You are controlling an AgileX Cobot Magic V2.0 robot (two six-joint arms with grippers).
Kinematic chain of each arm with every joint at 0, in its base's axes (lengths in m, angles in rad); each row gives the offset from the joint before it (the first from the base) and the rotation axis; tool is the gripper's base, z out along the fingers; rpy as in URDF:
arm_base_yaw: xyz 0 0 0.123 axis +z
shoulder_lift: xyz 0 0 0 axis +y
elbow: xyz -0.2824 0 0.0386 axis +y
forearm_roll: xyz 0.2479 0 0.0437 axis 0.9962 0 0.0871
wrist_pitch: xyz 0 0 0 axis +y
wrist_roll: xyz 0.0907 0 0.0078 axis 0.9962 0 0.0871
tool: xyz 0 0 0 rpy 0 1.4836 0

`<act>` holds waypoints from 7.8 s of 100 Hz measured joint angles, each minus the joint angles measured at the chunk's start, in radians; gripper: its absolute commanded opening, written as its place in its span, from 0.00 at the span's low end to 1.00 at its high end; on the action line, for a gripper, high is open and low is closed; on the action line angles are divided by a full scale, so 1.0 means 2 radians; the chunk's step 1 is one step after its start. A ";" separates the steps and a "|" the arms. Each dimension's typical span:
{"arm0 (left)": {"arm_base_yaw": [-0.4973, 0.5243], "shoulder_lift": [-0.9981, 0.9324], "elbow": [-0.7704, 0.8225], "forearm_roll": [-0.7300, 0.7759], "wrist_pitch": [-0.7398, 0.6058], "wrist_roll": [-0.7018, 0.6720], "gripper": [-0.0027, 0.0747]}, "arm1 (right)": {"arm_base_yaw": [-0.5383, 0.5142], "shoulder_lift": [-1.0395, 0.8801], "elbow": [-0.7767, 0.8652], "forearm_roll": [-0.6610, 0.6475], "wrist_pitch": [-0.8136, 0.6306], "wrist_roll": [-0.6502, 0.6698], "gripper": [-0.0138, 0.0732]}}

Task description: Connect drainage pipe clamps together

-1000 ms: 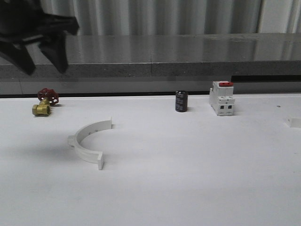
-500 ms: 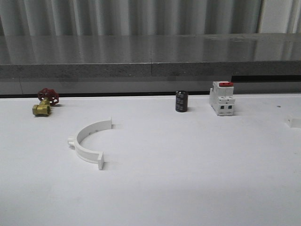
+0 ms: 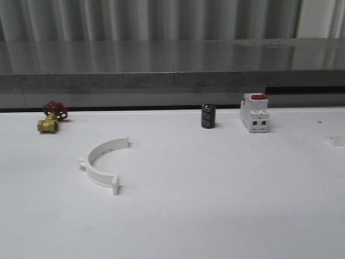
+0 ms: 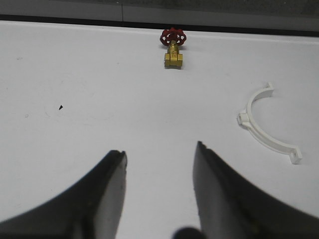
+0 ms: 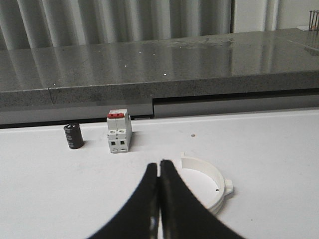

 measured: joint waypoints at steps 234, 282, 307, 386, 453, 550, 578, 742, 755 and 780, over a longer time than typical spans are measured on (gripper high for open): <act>0.000 -0.008 0.019 0.013 -0.017 0.001 0.01 | -0.122 0.874 -0.556 0.023 0.269 -0.083 0.78; 0.000 -0.008 0.019 0.013 -0.018 0.001 0.01 | -0.122 0.949 -0.583 0.026 0.253 -0.108 0.70; 0.000 -0.008 0.019 0.013 -0.018 0.001 0.01 | -0.122 0.949 -0.583 0.033 0.255 -0.108 0.31; 0.000 -0.008 0.019 0.013 -0.018 0.001 0.01 | -0.060 0.931 -0.640 0.036 0.341 -0.067 0.25; 0.000 -0.008 0.019 0.013 -0.018 0.001 0.01 | 0.255 0.962 -0.742 -0.150 0.396 0.315 0.25; 0.000 -0.008 0.019 0.013 -0.018 0.002 0.01 | 0.353 1.115 -0.896 -0.150 0.432 0.387 0.25; 0.000 -0.008 0.019 0.013 -0.018 0.002 0.01 | 0.356 1.116 -0.898 -0.150 0.426 0.406 0.25; 0.000 -0.008 0.019 0.013 -0.018 0.002 0.01 | 0.356 1.116 -0.898 -0.150 0.420 0.425 0.25; 0.000 -0.008 0.019 0.013 -0.018 0.002 0.01 | 0.356 1.116 -0.898 -0.150 0.421 0.427 0.25; 0.000 -0.008 0.019 0.013 -0.018 0.002 0.01 | 0.356 1.116 -0.898 -0.150 0.425 0.427 0.25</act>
